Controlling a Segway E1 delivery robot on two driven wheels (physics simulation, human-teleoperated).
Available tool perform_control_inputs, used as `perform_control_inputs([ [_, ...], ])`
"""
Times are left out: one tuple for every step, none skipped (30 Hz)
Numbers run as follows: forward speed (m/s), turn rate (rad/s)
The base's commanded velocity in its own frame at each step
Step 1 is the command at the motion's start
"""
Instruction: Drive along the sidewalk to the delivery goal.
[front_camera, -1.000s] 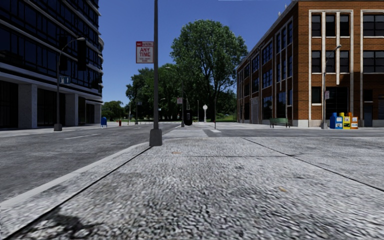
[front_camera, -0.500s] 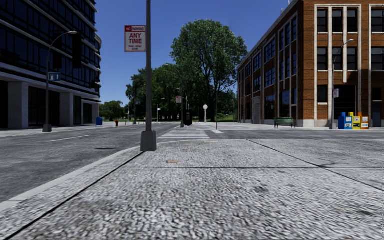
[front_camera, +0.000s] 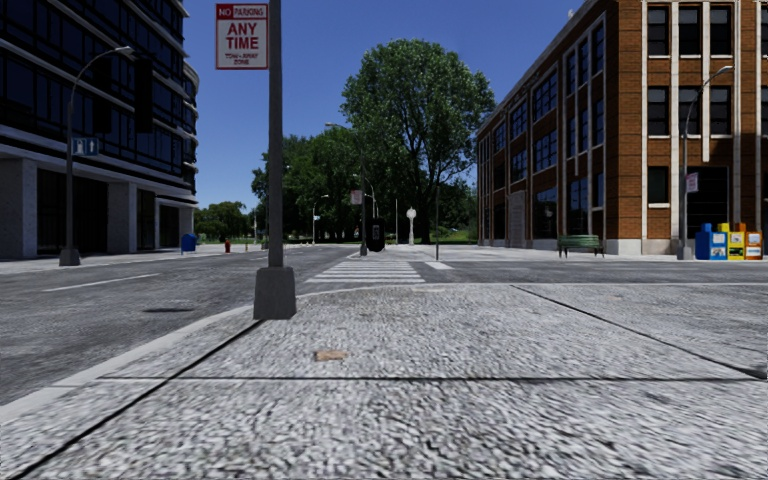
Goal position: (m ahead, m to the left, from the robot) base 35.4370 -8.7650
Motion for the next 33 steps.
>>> perform_control_inputs([
  [2.00,0.00],
  [2.00,0.00],
  [2.00,0.00],
  [2.00,0.00],
  [2.00,0.00],
  [2.00,0.00],
  [2.00,0.00],
  [2.00,0.00],
  [2.00,-0.05],
  [2.00,-0.12],
  [2.00,-0.12],
  [2.00,-0.14],
  [2.00,-0.14],
  [2.00,-0.14],
  [2.00,-0.14],
  [2.00,-0.14],
  [2.00,-0.14],
  [2.00,-0.14],
  [2.00,-0.14],
  [2.00,-0.14],
  [2.00,-0.14],
  [2.00,-0.16],
  [2.00,-0.18],
  [2.00,-0.21],
  [2.00,-0.21],
  [2.00,-0.21],
  [2.00,-0.23],
  [2.00,-0.23],
  [2.00,-0.23],
  [2.00,-0.23],
  [2.00,-0.23],
  [2.00,-0.23],
  [2.00,-0.33],
])
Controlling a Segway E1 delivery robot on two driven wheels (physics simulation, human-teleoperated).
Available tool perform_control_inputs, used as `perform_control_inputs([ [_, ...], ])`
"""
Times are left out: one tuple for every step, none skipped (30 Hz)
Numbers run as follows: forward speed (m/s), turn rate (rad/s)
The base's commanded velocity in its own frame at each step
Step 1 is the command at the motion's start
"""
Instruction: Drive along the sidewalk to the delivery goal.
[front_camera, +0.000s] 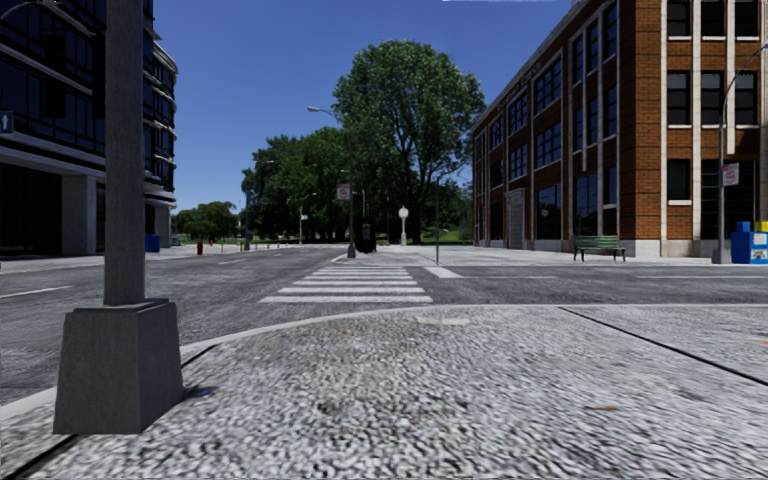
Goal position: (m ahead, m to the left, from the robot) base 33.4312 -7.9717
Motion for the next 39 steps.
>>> perform_control_inputs([
  [2.00,-0.40],
  [2.00,-0.40],
  [2.00,0.00],
  [2.00,0.00],
  [2.00,0.00],
  [2.00,0.00],
  [2.00,0.00],
  [2.00,0.00],
  [2.00,0.00],
  [2.00,0.00],
  [2.00,0.00],
  [2.00,0.00],
  [2.00,0.00],
  [2.00,0.00],
  [2.00,0.00],
  [2.00,0.00],
  [2.00,0.00],
  [2.00,0.00],
  [2.00,0.00],
  [2.00,0.00],
  [2.00,0.00],
  [2.00,0.00],
  [2.00,0.00],
  [2.00,0.00],
  [2.00,0.00],
  [2.00,0.00],
  [2.00,0.00],
  [2.00,0.00],
  [2.00,0.00],
  [2.00,0.00],
  [2.00,0.00],
  [2.00,0.00],
  [2.00,0.00],
  [2.00,0.00],
  [2.00,0.00],
  [2.00,0.00],
  [2.00,0.00],
  [2.00,0.00],
  [2.00,0.00],
])
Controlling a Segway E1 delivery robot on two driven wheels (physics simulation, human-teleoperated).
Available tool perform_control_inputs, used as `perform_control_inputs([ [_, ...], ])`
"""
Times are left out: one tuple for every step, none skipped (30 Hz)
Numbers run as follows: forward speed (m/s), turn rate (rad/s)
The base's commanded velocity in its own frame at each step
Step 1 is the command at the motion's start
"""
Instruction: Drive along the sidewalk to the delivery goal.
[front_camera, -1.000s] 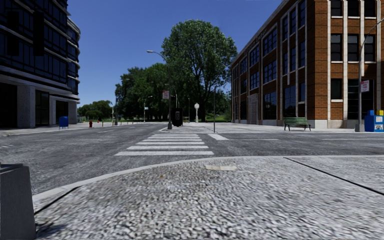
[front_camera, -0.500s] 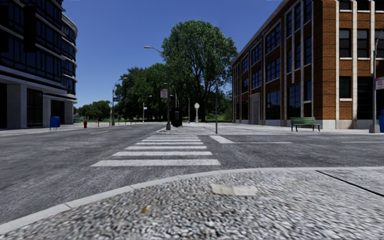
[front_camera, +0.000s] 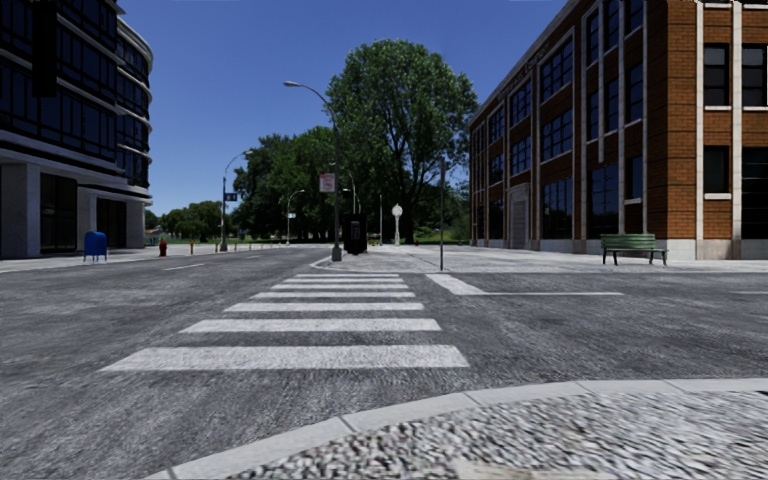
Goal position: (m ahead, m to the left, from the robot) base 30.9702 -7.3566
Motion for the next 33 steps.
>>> perform_control_inputs([
  [2.00,0.00],
  [2.00,0.00],
  [2.00,0.00],
  [2.00,0.00],
  [2.00,0.00],
  [2.00,0.00],
  [2.00,0.00],
  [2.00,0.00],
  [2.00,0.00],
  [2.00,0.00],
  [2.00,0.00],
  [2.00,0.00],
  [2.00,0.00],
  [2.00,0.00],
  [2.00,0.00],
  [2.00,0.00],
  [2.00,0.00],
  [2.00,0.00],
  [1.97,0.00],
  [1.78,0.00],
  [1.78,0.00],
  [1.62,0.00],
  [1.52,0.00],
  [1.46,0.00],
  [1.44,0.00],
  [1.44,0.00],
  [1.43,0.00],
  [1.43,0.00],
  [1.43,0.00],
  [1.43,0.00],
  [1.43,0.00],
  [1.43,0.00],
  [1.44,0.00],
])
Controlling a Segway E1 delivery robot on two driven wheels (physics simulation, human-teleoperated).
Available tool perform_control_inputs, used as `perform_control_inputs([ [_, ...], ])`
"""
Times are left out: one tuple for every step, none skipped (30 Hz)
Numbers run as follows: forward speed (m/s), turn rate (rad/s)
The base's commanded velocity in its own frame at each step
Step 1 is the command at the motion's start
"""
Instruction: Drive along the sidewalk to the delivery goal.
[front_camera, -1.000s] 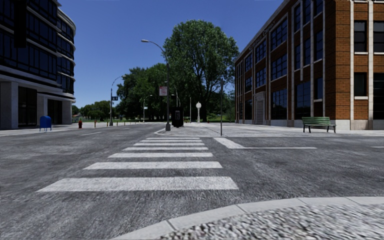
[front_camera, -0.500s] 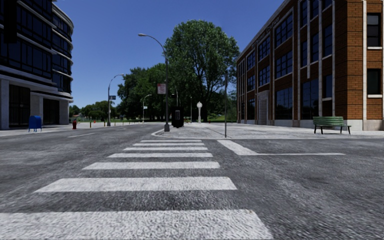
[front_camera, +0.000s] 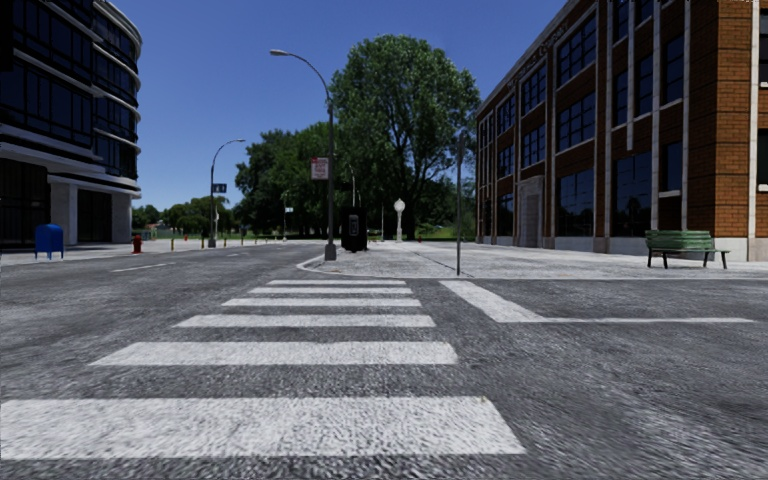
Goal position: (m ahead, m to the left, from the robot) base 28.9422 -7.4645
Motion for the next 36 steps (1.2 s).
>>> perform_control_inputs([
  [1.44,0.00],
  [1.45,0.00],
  [1.45,0.00],
  [1.46,0.00],
  [1.46,0.00],
  [1.47,0.00],
  [1.47,0.00],
  [1.47,0.00],
  [1.48,0.00],
  [1.49,0.00],
  [1.49,0.00],
  [1.49,0.00],
  [1.49,0.00],
  [1.50,0.00],
  [1.50,0.00],
  [1.50,0.00],
  [1.50,0.00],
  [1.50,0.00],
  [1.51,0.00],
  [2.00,0.03],
  [2.00,0.06],
  [2.00,0.08],
  [2.00,0.08],
  [2.00,0.09],
  [2.00,0.09],
  [2.00,0.05],
  [2.00,0.00],
  [2.00,0.00],
  [2.00,0.00],
  [2.00,0.00],
  [2.00,0.00],
  [2.00,0.00],
  [2.00,0.00],
  [2.00,0.00],
  [2.00,0.00],
  [2.00,0.00],
])
